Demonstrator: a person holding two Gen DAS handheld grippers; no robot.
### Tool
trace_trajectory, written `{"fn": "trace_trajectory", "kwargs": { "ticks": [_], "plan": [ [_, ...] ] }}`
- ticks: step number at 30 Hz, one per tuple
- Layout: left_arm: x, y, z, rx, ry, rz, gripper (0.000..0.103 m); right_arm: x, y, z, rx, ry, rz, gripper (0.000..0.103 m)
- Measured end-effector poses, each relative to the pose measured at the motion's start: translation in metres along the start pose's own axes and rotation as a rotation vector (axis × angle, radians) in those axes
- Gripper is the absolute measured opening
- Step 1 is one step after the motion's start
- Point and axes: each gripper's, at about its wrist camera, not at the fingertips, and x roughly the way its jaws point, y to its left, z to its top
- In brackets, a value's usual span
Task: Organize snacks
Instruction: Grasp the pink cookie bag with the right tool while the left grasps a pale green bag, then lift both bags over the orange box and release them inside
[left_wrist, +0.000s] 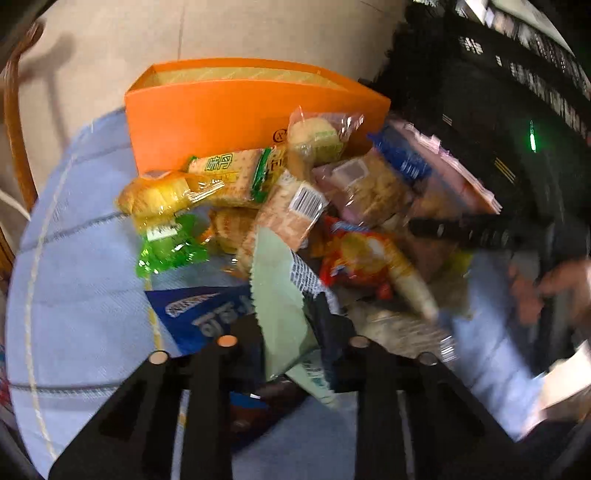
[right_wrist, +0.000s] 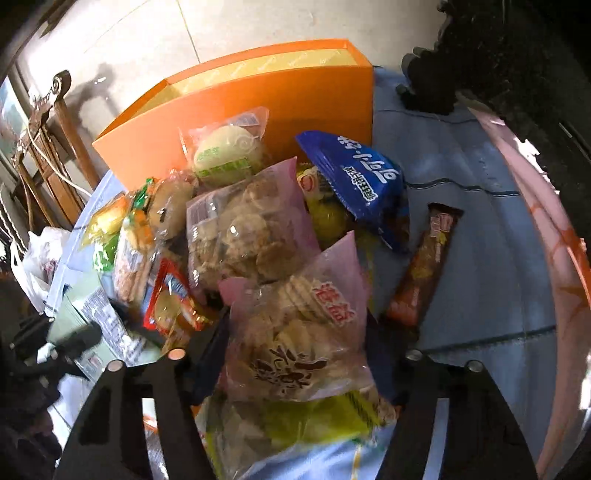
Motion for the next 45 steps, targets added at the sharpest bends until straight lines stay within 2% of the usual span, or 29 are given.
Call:
{"fn": "trace_trajectory", "kwargs": {
  "ticks": [3,8,14,16,20,23,24,27,30,33,35,40,45],
  "plan": [
    [-0.013,-0.007,0.003,0.001,-0.019,-0.022,0.017,-0.019,0.005,-0.003,0.008,-0.031,-0.038,0.062],
    [-0.046,-0.018,0.014,0.004,-0.086,-0.054,0.017,-0.053,0.005,0.001,0.037,-0.093,-0.041,0.062],
    [-0.084,-0.026,0.035,-0.030,-0.162,-0.053,0.017,-0.095,-0.005,0.007,0.052,-0.166,-0.038,0.062],
    [-0.106,-0.034,0.044,-0.010,-0.228,-0.036,0.017,-0.110,-0.006,0.010,0.052,-0.199,-0.023,0.062],
    [-0.122,-0.039,0.068,0.024,-0.284,0.022,0.017,-0.133,-0.003,0.027,0.026,-0.257,-0.006,0.062],
    [-0.118,-0.032,0.098,0.021,-0.320,0.144,0.018,-0.147,0.006,0.055,-0.016,-0.336,-0.008,0.062],
    [-0.113,-0.027,0.115,0.018,-0.329,0.219,0.018,-0.150,0.008,0.069,-0.019,-0.367,-0.013,0.062],
    [-0.102,-0.018,0.153,0.021,-0.315,0.296,0.018,-0.148,0.012,0.106,0.003,-0.407,-0.006,0.062],
    [-0.095,-0.004,0.194,-0.012,-0.347,0.295,0.018,-0.135,0.019,0.151,0.001,-0.424,-0.042,0.062],
    [-0.086,-0.001,0.218,0.018,-0.363,0.340,0.018,-0.123,0.024,0.181,-0.003,-0.409,-0.030,0.062],
    [-0.079,0.003,0.228,0.022,-0.355,0.335,0.018,-0.111,0.025,0.198,-0.003,-0.392,-0.017,0.062],
    [-0.059,0.010,0.241,0.022,-0.326,0.311,0.018,-0.092,0.029,0.221,-0.032,-0.373,-0.045,0.062],
    [-0.042,0.018,0.246,0.026,-0.308,0.296,0.018,-0.079,0.035,0.228,-0.049,-0.358,-0.053,0.062]
  ]
}}
